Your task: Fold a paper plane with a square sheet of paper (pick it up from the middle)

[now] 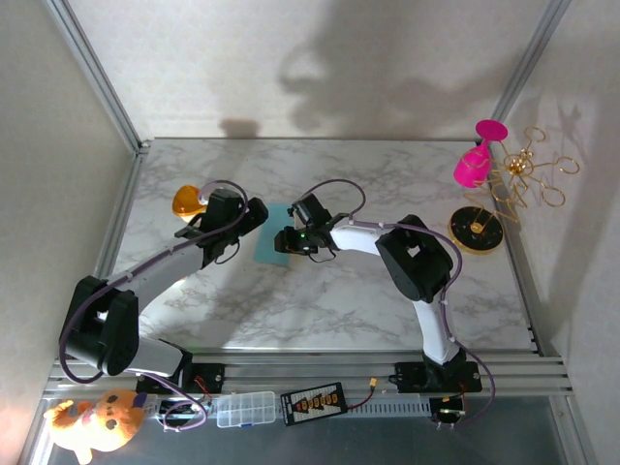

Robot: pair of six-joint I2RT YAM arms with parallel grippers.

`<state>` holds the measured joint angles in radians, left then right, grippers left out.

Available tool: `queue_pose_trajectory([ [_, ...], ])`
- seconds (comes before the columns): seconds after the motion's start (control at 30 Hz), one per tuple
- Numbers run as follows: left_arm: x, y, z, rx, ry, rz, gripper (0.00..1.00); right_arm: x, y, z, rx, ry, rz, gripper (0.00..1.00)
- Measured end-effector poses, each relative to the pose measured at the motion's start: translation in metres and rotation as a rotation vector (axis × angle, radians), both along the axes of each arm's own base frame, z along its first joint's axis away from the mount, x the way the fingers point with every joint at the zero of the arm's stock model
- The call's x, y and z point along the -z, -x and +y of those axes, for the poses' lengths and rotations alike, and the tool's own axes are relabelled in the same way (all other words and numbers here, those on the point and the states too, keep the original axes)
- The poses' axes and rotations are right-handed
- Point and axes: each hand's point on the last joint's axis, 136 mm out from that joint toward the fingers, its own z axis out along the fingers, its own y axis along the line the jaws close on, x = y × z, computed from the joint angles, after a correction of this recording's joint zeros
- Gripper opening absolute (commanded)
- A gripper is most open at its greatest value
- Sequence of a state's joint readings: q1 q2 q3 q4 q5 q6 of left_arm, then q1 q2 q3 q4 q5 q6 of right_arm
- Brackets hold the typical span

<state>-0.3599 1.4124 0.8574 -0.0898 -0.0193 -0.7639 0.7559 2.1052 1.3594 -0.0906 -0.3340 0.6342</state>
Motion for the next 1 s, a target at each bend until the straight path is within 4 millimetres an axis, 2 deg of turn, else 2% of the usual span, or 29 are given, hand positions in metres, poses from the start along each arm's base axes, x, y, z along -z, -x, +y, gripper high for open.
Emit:
queue_pose_trajectory([
  [0.3, 0.004, 0.002, 0.001, 0.004, 0.004, 0.009, 1.00, 0.005, 0.002, -0.012, -0.043, 0.071, -0.036, 0.38],
  [0.4, 0.006, 0.003, -0.004, 0.027, 0.019, 0.019, 1.00, 0.006, 0.009, -0.036, -0.060, 0.105, -0.056, 0.38],
  [0.53, 0.016, 0.005, -0.016, 0.079, 0.057, 0.055, 1.00, 0.009, 0.017, -0.088, -0.063, 0.180, -0.061, 0.34],
  [0.67, 0.028, 0.008, -0.033, 0.136, 0.109, 0.088, 1.00, 0.007, 0.011, -0.114, -0.058, 0.223, -0.076, 0.35],
  [0.8, 0.042, 0.019, -0.053, 0.187, 0.161, 0.131, 0.98, -0.008, 0.011, -0.117, -0.031, 0.199, -0.091, 0.37],
  [0.9, 0.051, 0.029, -0.071, 0.226, 0.202, 0.167, 0.93, -0.031, 0.001, -0.111, 0.032, 0.146, -0.130, 0.36],
  [1.0, 0.057, 0.037, -0.089, 0.258, 0.236, 0.196, 0.88, -0.040, -0.011, -0.111, 0.108, 0.123, -0.147, 0.35],
])
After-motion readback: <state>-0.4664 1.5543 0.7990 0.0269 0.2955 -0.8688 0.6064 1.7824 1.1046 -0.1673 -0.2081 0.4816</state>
